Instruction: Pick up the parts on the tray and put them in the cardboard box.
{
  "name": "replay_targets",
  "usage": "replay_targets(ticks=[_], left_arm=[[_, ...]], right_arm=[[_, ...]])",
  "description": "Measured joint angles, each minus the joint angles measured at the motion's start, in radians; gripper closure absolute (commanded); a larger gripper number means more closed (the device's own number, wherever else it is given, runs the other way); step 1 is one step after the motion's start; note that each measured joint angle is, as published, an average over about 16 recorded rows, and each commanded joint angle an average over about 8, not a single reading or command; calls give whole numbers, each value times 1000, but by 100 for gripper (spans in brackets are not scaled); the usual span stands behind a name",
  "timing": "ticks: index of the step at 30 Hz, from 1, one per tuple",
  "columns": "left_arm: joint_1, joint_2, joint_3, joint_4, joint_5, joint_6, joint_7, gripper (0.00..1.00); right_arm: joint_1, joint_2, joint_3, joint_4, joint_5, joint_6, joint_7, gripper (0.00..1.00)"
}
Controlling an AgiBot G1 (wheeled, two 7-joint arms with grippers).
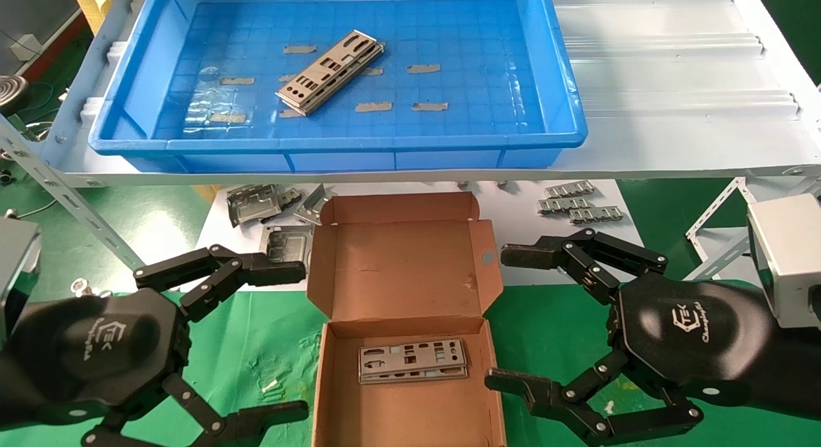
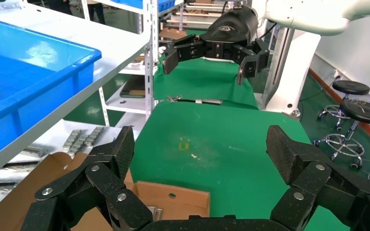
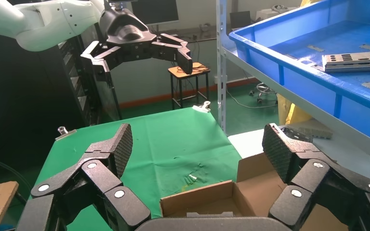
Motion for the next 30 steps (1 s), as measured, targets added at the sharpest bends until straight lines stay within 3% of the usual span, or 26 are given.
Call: replay_targets(ticks=[30], left_arm=[[0, 0, 0, 0, 0, 0, 0, 0]], right_arm=[[0, 0, 0, 0, 0, 0, 0, 0]])
